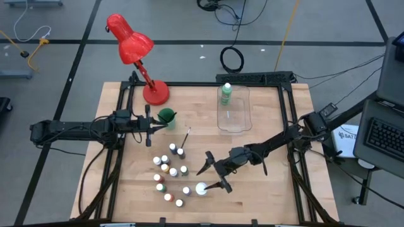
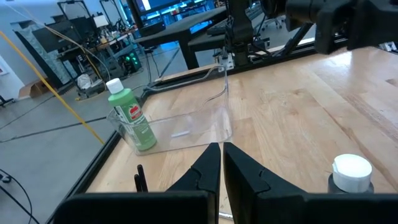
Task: Pick & Place Paint Supplies
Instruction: Put the large white paint bottle into the transparent bin
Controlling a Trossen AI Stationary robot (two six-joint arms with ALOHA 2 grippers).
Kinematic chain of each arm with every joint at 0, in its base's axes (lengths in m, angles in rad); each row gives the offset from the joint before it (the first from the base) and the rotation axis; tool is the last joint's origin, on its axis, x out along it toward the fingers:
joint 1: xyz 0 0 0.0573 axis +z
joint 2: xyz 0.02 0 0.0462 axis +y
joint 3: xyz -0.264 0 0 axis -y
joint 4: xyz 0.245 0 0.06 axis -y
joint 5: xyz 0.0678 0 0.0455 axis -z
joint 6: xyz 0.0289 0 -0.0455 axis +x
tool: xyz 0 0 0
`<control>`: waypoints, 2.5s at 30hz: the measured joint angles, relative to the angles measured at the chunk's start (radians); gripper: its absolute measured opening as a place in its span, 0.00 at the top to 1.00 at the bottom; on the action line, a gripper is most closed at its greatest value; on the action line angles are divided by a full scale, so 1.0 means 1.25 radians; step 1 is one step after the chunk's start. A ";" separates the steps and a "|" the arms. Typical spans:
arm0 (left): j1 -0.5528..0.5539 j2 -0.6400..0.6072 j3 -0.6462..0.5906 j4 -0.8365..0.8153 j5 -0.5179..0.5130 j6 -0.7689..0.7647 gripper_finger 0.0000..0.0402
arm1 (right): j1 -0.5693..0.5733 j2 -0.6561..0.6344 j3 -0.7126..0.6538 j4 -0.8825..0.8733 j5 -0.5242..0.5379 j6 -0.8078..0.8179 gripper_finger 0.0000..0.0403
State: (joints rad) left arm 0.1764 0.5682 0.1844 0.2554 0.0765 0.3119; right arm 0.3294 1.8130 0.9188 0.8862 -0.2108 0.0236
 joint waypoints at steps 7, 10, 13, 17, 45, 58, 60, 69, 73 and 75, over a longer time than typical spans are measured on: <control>0.000 0.000 0.000 -0.003 0.000 -0.001 0.94 | 0.001 0.054 0.029 0.006 -0.022 -0.004 0.25; 0.000 0.000 0.000 -0.003 0.000 -0.001 0.94 | 0.002 0.080 0.055 0.005 -0.023 -0.007 0.25; 0.000 0.000 0.000 -0.005 0.000 -0.001 0.94 | 0.002 0.092 0.069 0.001 -0.045 -0.010 0.25; 0.000 0.000 0.000 -0.007 0.000 -0.001 0.94 | 0.004 0.094 0.070 0.004 -0.065 -0.018 0.28; 0.000 0.000 0.000 -0.014 0.000 0.016 0.94 | -0.035 -0.396 0.069 -0.438 0.225 -0.175 0.73; 0.000 0.000 0.000 -0.010 0.000 0.021 0.94 | -0.347 -0.672 0.070 -0.785 0.418 -0.122 0.73; 0.000 0.000 0.000 -0.009 0.000 0.021 0.94 | -0.389 -0.647 0.061 -0.782 0.410 -0.118 0.73; 0.000 0.000 0.000 -0.009 0.000 0.021 0.94 | -0.566 -0.576 -0.052 -0.672 0.335 -0.084 0.73; 0.000 0.000 0.000 -0.009 0.000 0.021 0.94 | -0.618 -0.571 -0.135 -0.563 0.310 -0.053 0.73; 0.000 0.000 0.000 -0.009 0.000 0.021 0.94 | -0.638 -0.572 -0.178 -0.501 0.311 -0.043 0.73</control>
State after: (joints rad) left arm 0.1764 0.5686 0.1844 0.2443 0.0765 0.3380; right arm -0.4683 1.0981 0.6963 0.2598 0.1783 -0.0298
